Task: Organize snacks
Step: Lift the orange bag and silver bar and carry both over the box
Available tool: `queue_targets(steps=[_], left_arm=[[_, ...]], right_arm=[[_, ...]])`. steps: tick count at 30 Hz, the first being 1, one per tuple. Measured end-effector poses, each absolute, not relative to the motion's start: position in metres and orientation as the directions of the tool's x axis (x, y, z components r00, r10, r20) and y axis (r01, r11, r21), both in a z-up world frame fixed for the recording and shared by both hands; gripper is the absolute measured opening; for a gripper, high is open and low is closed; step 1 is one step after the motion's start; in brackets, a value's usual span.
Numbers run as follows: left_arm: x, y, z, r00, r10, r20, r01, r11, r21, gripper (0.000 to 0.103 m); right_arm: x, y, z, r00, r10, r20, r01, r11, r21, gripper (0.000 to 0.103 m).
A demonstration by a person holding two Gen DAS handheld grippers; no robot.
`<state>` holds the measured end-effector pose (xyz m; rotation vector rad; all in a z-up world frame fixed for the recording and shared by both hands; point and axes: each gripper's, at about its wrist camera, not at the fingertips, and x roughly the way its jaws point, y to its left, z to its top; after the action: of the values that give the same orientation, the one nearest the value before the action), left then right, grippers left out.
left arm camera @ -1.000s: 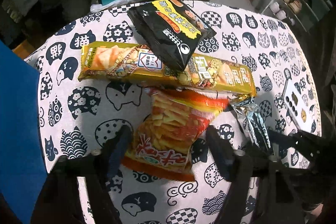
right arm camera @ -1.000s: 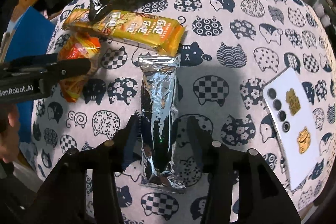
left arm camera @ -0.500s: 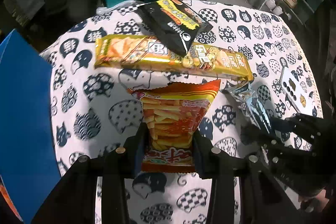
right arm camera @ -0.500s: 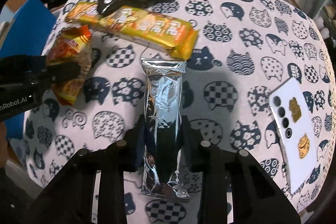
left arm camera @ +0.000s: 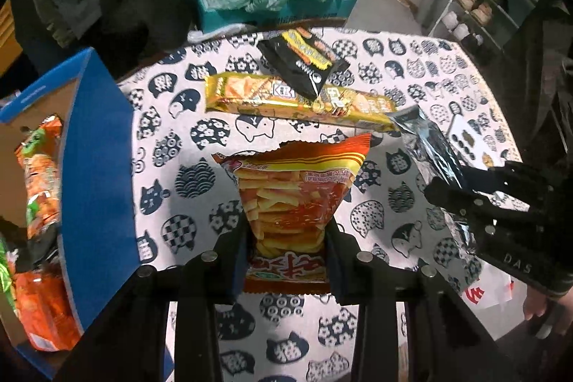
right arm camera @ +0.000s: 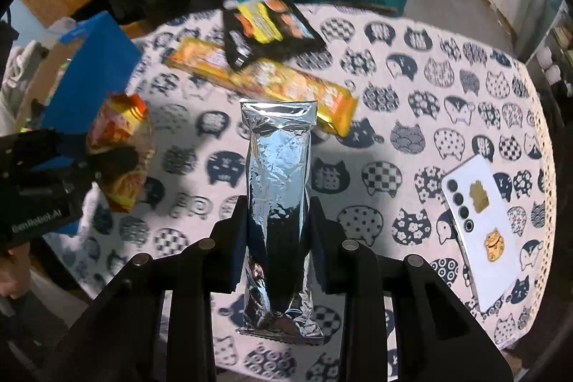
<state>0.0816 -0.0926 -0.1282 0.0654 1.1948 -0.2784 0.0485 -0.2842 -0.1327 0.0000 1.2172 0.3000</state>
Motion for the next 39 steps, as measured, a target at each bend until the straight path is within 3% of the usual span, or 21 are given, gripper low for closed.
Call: queue_targets(steps=[18, 39], left_arm=[[0.047, -0.019, -0.058, 0.468, -0.172, -0.867, 0.192, 0.977, -0.09, 0.036], [0.04, 0.103, -0.036, 0.544, -0.104, -0.833, -0.016, 0.991, -0.134, 0.036]], right_arm=[[0.032, -0.205, -0.058, 0.364, 0.335, -0.869, -0.364, 0.91, 0.198, 0.031], [0.055, -0.098, -0.035, 0.33, 0.407, -0.852, -0.481, 0.849, 0.219, 0.031]])
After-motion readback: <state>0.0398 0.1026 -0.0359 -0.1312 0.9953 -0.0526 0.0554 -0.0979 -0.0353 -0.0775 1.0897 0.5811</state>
